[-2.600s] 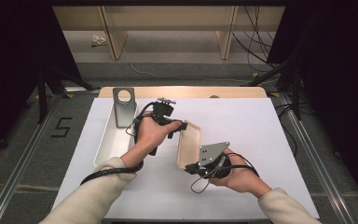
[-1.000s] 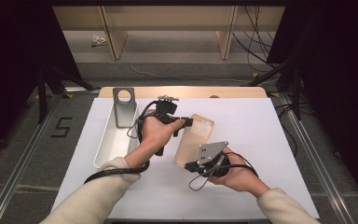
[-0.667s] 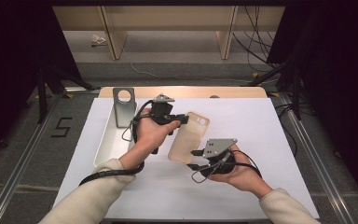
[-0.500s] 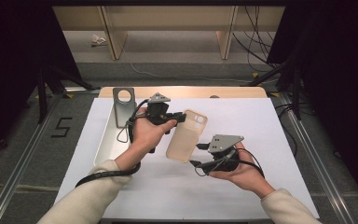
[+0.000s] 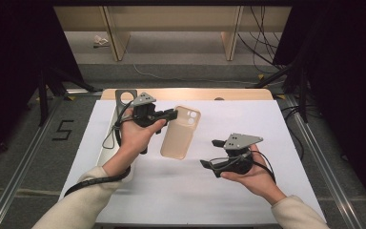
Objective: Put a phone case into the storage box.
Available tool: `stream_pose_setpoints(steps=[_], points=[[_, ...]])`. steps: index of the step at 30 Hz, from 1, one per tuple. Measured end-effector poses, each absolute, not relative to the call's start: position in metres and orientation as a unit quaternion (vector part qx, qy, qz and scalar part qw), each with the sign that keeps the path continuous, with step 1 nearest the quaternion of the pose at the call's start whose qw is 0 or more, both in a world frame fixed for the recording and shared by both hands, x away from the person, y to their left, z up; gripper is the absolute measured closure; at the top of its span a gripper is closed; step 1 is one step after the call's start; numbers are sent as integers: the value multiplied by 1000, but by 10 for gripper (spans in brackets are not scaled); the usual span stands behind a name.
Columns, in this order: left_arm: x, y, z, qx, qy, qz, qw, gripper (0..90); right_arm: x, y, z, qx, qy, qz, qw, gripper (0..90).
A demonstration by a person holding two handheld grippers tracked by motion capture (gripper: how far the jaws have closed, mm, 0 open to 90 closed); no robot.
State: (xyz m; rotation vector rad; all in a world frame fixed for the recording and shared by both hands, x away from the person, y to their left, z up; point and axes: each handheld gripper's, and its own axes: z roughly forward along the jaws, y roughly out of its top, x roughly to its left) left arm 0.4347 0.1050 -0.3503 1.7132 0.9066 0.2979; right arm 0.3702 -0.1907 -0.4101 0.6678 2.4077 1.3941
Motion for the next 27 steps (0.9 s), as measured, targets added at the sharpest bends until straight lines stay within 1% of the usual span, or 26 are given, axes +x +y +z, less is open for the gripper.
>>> stream_pose_setpoints(steps=[16, 27], points=[[431, 140, -341, 705, 390, 148, 573, 826, 369, -217, -410, 274, 810, 494, 157, 181], [431, 166, -335, 696, 398, 164, 574, 826, 367, -232, -413, 296, 800, 494, 168, 176]])
